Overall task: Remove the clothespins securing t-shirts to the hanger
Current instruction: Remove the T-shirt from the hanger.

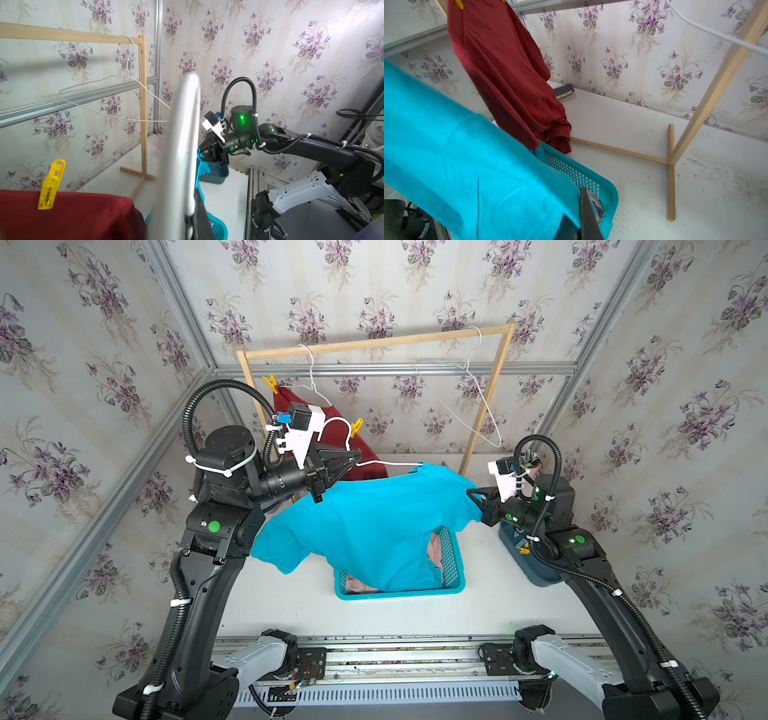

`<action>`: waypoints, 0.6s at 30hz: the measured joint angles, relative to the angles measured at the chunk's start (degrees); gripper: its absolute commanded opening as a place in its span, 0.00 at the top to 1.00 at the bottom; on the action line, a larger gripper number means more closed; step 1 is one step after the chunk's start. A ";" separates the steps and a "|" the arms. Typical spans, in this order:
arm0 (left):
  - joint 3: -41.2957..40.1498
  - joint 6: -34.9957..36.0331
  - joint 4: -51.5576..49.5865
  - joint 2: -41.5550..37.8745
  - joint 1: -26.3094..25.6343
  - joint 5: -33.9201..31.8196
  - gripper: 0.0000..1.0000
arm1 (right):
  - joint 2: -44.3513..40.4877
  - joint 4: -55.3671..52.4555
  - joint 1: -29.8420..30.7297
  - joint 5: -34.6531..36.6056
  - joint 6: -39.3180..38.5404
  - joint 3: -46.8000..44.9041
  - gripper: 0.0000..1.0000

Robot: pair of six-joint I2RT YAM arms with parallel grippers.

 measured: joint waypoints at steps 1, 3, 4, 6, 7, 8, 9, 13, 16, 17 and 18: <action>0.11 -0.37 0.50 0.11 -0.09 0.04 1.00 | -0.07 -0.07 0.00 0.26 0.13 -0.37 1.00; 0.20 -1.05 0.85 0.26 -0.37 0.00 1.00 | -0.11 -0.11 -0.07 0.72 0.59 -0.96 1.00; 0.20 -1.31 0.92 0.31 -0.46 0.00 1.00 | -0.15 -0.11 -0.07 0.81 0.61 -1.25 1.00; -0.11 -1.73 1.14 0.33 -0.85 -0.02 1.00 | -0.15 0.24 -0.13 -1.09 0.57 -1.92 1.00; -0.42 -1.79 1.38 0.31 -1.03 -0.02 1.00 | -0.15 0.63 -0.15 -3.50 0.68 -2.49 1.00; -0.92 -1.79 1.64 0.28 -1.14 0.00 1.00 | -0.22 1.40 -0.02 -5.75 0.59 -3.15 0.92; -1.51 -1.77 1.84 0.26 -1.16 0.02 1.00 | -0.39 2.23 0.48 -8.70 0.63 -3.93 0.72; -4.46 0.35 0.66 0.22 -1.25 -0.11 1.00 | -2.99 3.87 3.78 -15.08 -0.39 -5.14 0.32; -5.90 4.61 -2.86 0.17 -1.25 -1.22 1.00 | -5.03 3.91 4.13 -14.51 -3.04 -3.72 0.26; -6.36 6.10 -4.07 0.17 -1.25 -1.55 1.00 | -5.27 3.74 4.13 -14.14 -3.43 -3.17 0.25; -6.82 7.43 -5.29 0.17 -1.25 -1.57 1.00 | -5.38 3.37 4.20 -13.53 -4.31 -2.54 0.24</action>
